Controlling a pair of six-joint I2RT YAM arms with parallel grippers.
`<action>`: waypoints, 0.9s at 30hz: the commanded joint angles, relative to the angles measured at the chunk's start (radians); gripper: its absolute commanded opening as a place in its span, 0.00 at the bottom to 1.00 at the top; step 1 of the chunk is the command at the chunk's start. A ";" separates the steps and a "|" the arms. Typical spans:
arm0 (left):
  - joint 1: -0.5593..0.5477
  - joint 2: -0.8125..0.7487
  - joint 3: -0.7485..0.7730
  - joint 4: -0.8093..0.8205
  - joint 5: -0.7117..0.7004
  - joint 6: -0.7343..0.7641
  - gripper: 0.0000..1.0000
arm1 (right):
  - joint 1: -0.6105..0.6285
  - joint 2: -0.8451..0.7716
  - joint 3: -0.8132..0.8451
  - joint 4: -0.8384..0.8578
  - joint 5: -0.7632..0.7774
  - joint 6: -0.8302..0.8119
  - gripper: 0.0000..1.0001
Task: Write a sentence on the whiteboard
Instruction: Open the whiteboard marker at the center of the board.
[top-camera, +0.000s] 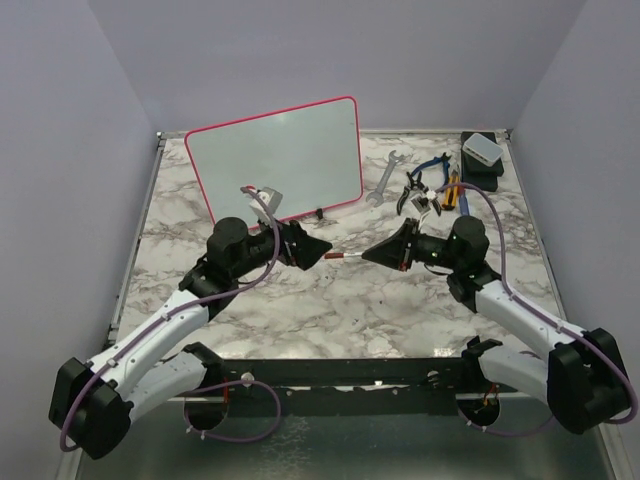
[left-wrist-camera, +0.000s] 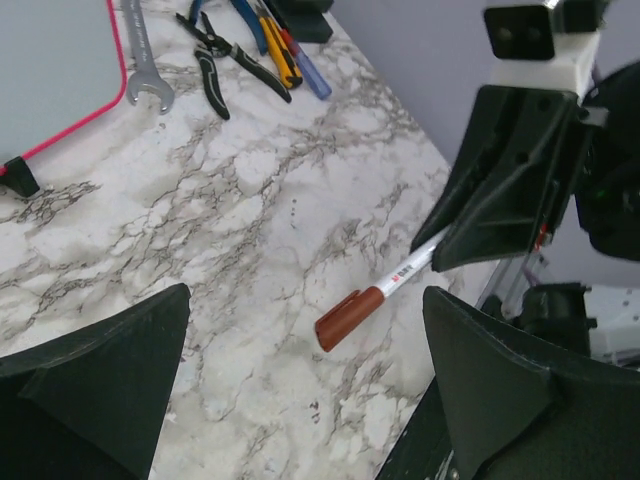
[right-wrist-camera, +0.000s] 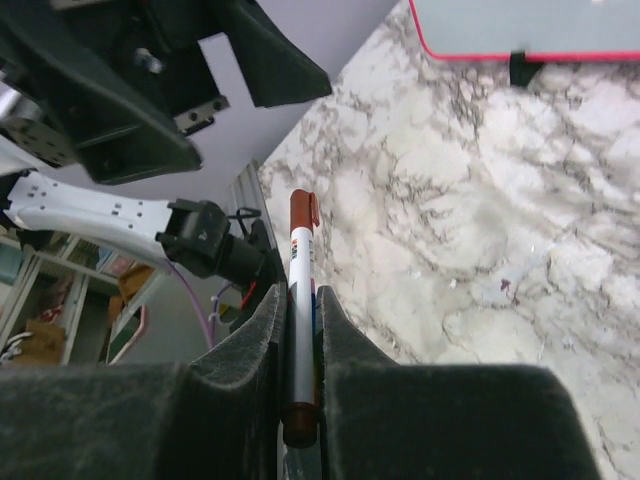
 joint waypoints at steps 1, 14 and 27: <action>0.067 -0.019 -0.105 0.281 -0.025 -0.310 0.99 | 0.004 -0.034 -0.033 0.268 0.071 0.088 0.00; 0.070 0.081 -0.104 0.432 0.256 -0.395 0.93 | 0.006 0.065 0.006 0.450 -0.010 0.179 0.01; 0.070 0.118 -0.134 0.566 0.293 -0.475 0.50 | 0.007 0.093 0.019 0.508 -0.124 0.228 0.01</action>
